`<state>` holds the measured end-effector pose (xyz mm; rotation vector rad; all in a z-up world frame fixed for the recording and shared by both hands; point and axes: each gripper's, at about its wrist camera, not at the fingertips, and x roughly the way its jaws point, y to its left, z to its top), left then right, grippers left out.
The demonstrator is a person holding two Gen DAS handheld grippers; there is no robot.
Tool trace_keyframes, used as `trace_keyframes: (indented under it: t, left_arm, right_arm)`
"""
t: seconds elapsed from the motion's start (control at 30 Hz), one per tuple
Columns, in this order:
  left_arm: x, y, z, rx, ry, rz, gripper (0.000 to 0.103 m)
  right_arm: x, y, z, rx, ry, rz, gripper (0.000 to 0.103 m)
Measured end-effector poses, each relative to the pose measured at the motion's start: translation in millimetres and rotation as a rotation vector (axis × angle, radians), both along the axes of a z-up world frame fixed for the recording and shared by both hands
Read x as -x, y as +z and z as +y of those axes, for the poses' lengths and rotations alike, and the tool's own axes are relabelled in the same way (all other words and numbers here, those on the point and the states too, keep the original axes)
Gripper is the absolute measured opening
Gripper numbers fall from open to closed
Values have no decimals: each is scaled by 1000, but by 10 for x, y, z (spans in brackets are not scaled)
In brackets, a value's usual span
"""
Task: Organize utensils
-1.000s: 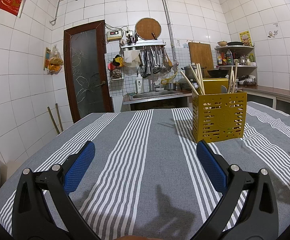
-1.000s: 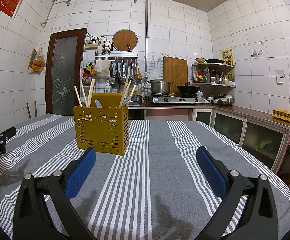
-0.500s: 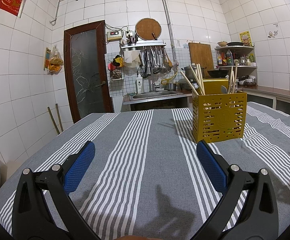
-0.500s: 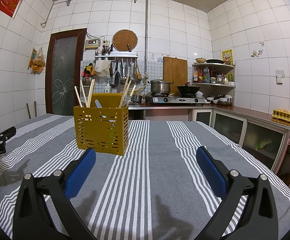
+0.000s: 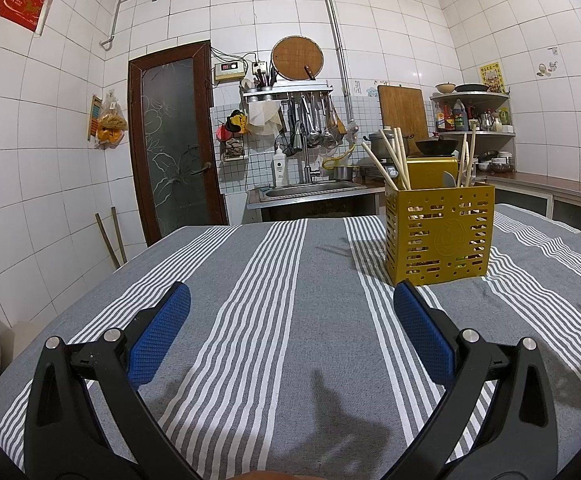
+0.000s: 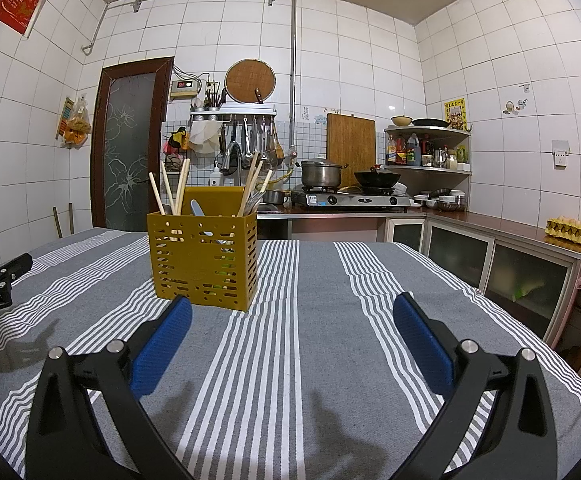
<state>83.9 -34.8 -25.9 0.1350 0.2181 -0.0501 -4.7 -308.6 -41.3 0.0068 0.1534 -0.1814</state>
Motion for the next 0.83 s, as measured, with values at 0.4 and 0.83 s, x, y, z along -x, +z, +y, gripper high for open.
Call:
trace_keyframes:
  t: [0.4, 0.83]
  left_arm:
    - [1, -6, -4, 0, 0, 0, 98]
    - [-15, -6, -10, 8, 8, 11, 98]
  right_arm:
    - [-2, 0, 1, 0, 0, 0, 98]
    - [-2, 0, 0, -1, 0, 0, 98]
